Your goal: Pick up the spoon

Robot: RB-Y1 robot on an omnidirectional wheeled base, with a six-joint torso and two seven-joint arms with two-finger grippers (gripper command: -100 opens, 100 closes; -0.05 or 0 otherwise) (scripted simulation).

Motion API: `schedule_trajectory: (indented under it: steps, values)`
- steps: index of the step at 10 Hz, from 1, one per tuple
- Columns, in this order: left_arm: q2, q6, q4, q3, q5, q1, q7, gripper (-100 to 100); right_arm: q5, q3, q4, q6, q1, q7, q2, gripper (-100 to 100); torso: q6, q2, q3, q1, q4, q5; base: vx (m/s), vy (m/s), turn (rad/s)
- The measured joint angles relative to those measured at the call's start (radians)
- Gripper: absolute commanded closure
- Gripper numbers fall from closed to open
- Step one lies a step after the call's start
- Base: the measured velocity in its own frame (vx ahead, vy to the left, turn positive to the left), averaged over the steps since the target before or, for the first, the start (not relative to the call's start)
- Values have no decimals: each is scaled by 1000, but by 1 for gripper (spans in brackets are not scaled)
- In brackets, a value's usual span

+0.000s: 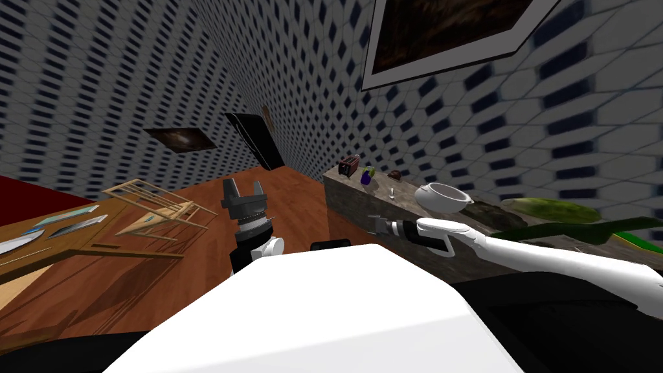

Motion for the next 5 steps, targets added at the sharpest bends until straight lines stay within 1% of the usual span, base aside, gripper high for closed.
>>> schedule_trajectory:
  steps: [1,2,3,4,5]
  values:
    - [0,0,0,0,0,0,0,0,2,-6,6,7,25,35,-39,-100,0,0,0,1,0,0,84,-14,70]
    - [0,0,0,0,0,0,0,0,12,8,23,9,17,55,-62,-100,0,0,0,0,0,0,115,-26,127]
    - [0,0,0,0,0,0,0,0,20,16,53,6,28,88,-93,-100,0,-1,-1,-1,0,0,94,-30,83]
    - [0,0,0,0,0,0,0,0,28,26,70,5,28,111,-110,-100,0,0,0,-1,0,0,109,-58,118]
    - [0,0,0,0,0,0,0,0,50,57,80,20,13,126,-141,-100,0,-1,-1,-2,0,0,103,-54,73]
